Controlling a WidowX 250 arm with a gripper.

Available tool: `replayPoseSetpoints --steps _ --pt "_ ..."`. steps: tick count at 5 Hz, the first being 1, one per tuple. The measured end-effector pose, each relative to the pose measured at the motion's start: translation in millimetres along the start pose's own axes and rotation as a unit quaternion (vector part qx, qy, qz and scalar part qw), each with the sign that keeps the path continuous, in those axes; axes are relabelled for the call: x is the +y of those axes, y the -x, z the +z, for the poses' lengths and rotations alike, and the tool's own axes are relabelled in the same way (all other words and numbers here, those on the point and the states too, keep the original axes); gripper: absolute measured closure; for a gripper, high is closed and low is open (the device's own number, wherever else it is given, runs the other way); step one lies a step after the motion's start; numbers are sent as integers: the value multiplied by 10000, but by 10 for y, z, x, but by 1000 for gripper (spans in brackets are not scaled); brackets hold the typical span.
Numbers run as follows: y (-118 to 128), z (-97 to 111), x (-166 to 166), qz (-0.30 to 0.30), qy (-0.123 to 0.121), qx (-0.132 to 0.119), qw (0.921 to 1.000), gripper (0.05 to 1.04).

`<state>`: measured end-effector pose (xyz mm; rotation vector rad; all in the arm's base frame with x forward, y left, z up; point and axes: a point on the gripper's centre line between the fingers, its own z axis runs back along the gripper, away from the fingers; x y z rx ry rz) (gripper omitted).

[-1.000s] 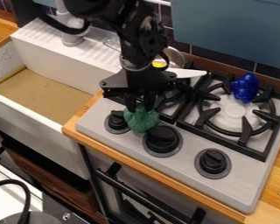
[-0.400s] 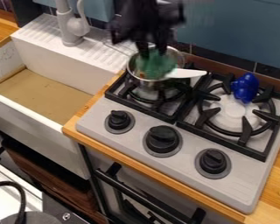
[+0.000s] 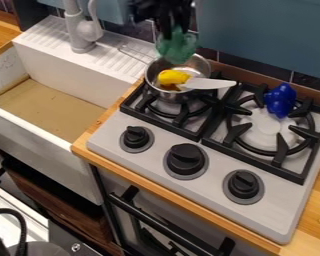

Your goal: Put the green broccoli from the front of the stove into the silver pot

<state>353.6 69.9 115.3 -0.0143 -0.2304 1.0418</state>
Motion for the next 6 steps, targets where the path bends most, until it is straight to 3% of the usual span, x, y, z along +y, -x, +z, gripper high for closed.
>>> replayPoseSetpoints --steps 2,4,6 --pt "53 -197 -49 -210 -21 -301 9993 831" --pt "94 -369 -218 -267 210 -427 9985 831" --pt "104 -479 -203 -428 81 -369 9984 776"
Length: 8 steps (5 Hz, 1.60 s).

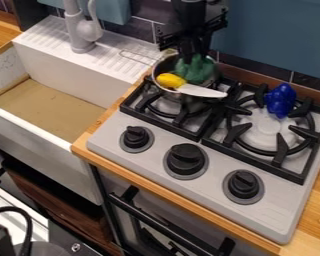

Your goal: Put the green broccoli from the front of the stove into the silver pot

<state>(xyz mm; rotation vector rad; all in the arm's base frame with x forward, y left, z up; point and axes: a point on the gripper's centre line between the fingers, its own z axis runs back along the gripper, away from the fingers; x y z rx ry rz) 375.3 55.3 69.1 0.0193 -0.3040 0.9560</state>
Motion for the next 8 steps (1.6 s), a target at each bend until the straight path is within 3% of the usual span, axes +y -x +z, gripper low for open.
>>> replayPoseSetpoints --steps 2,3,4,5,7,8 --pt "-28 8 152 -231 -173 338 9990 208" --pt "-84 42 175 -100 -184 389 9990 81" --pt "-118 145 150 -27 -155 379 9992 85" --pt "-102 291 111 -170 -218 181 9995 85" --pt "173 519 -42 -483 -410 268 9976 85" --pt "285 594 -64 -647 -306 287 9970 85"
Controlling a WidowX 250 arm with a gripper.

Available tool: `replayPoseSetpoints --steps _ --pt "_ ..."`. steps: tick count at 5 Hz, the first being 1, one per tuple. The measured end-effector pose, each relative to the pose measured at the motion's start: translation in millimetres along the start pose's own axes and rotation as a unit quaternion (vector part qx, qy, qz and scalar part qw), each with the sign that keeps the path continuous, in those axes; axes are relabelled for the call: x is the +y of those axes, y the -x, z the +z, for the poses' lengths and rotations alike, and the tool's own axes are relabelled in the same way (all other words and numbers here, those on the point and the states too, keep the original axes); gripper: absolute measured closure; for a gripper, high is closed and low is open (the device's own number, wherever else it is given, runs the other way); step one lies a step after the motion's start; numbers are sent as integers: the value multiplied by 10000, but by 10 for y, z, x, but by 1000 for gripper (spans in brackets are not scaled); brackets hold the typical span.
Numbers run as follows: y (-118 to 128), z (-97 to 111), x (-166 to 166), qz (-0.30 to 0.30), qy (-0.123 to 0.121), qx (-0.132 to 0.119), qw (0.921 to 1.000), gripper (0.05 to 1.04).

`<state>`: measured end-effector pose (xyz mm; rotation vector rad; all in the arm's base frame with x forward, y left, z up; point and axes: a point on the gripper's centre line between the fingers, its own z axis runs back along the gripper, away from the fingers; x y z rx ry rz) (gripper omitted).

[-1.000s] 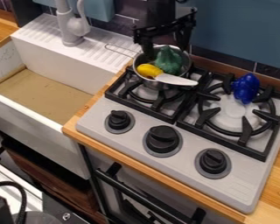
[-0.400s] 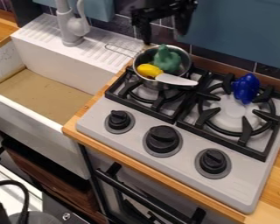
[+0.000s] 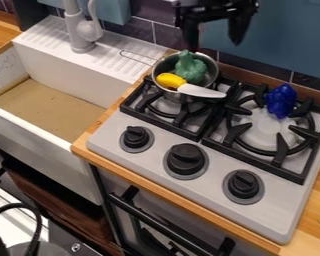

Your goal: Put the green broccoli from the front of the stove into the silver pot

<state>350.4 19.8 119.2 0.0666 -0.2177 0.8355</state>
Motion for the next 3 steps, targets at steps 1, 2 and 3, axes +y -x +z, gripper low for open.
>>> replayPoseSetpoints --steps 1,2,3 --pt "45 131 15 -27 117 76 9999 85" --pt "16 223 -5 16 120 96 9999 85" --pt "-14 299 -15 -2 131 127 9998 85"
